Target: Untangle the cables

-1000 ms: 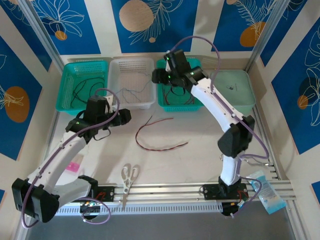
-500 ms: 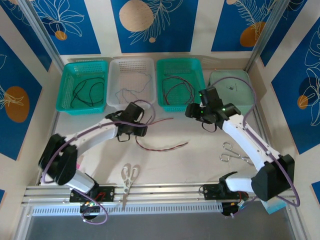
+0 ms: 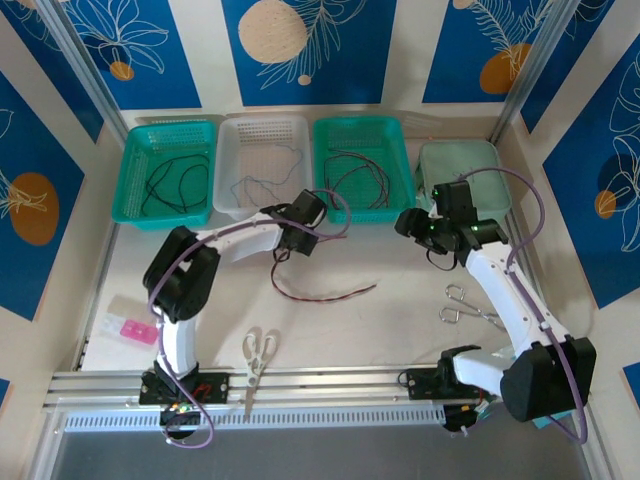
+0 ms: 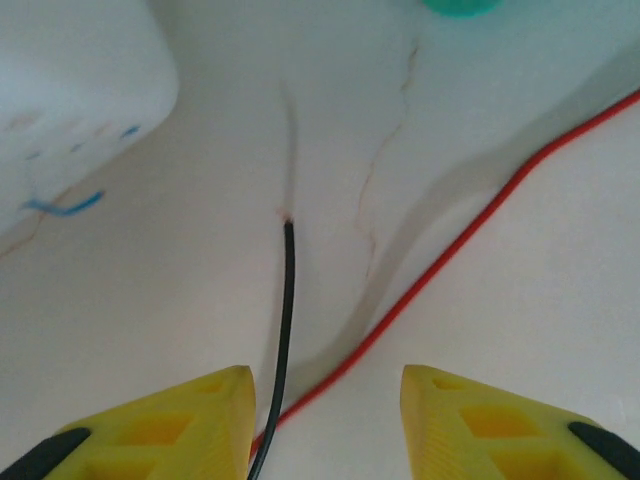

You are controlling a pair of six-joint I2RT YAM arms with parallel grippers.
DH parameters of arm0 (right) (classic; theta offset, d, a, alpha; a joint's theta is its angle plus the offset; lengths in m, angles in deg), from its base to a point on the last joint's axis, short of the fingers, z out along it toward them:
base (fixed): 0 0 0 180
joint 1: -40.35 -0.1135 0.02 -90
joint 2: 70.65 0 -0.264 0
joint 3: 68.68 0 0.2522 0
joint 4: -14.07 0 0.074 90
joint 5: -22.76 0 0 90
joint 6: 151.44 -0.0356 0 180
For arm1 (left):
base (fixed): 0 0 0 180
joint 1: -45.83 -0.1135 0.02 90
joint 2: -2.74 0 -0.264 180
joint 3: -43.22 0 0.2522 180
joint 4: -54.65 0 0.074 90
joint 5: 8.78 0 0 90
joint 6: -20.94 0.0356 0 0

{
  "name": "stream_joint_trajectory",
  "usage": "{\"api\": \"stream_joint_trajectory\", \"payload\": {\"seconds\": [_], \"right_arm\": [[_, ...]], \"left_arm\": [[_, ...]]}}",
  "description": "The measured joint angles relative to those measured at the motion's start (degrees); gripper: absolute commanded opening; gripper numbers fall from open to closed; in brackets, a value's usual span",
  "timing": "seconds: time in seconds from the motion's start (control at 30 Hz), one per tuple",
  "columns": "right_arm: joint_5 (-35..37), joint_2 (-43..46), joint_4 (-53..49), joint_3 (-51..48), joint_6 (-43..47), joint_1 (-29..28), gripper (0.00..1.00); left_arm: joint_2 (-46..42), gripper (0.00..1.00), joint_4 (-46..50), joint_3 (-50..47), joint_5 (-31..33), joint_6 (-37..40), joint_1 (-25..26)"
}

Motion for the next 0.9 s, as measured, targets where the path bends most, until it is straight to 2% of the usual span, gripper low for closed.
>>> {"api": "stream_joint_trajectory", "payload": {"seconds": [0.13,0.3,0.47,0.7,0.9], "right_arm": [[-1.64,1.20,0.02,-0.66,0.59,2.14,0.63],[-3.23,1.92,0.04,-0.79,1.09,3.91,0.63],[-4.44,1.92,0.24,-0.79,1.09,4.17,0.63],[-4.87,1.92,0.42,-0.79,1.07,4.17,0.63],[-5.20,1.92,0.42,-0.79,1.09,4.15,0.62]], "left_arm": [[3.93,0.42,0.72,3.08,0.48,0.33,0.00],[4.63,0.44,1.22,4.33,2.60,0.83,0.00],[5.01,0.39,1.14,4.70,3.54,1.25,0.00],[0.26,0.40,-6.10,-4.44,3.56,2.47,-0.02],[-0.42,0.40,-11.82,-9.33,3.56,4.66,-0.02]]}}
